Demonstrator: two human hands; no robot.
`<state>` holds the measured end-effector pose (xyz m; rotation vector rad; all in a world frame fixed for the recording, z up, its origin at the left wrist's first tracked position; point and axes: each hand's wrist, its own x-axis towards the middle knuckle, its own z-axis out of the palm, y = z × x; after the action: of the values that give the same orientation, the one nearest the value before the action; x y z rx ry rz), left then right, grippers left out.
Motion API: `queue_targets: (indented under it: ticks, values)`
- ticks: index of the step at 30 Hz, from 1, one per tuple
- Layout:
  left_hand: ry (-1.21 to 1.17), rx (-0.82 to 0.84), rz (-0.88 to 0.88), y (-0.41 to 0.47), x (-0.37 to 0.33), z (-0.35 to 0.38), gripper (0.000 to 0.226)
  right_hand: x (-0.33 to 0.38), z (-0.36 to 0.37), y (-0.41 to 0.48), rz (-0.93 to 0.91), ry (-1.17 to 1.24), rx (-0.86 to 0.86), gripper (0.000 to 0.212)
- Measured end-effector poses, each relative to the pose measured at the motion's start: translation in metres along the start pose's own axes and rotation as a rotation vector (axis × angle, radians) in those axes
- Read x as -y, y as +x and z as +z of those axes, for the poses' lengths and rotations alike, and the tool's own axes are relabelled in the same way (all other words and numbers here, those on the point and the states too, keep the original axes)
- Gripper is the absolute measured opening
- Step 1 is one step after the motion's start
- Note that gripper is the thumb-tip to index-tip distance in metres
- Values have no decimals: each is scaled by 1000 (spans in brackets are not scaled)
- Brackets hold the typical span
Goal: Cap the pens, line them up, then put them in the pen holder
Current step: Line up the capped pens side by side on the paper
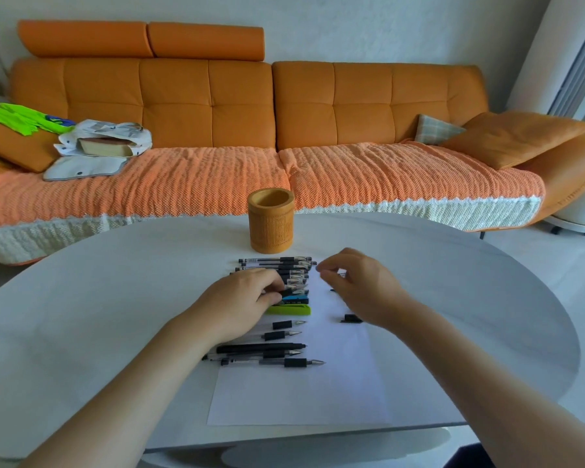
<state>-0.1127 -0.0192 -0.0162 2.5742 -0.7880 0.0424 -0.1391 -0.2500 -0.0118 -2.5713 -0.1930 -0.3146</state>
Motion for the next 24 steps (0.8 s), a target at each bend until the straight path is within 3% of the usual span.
queue_targets:
  ticks: [5, 12, 19, 24]
  values:
    - [-24, -14, 41, 8, -12, 8, 14, -34, -7, -3, 199, -221, 114, 27]
    - [-10, -6, 0, 12, -13, 13, 12, -35, 5, -1, 162, -374, 143, 28]
    - [7, -12, -37, 9, -8, 10, 15, -25, 3, 4, 153, -264, 94, 18]
    - [-53, -45, -58, 7, -7, 5, 16, -10, 0, 2, 133, 65, 71, 12]
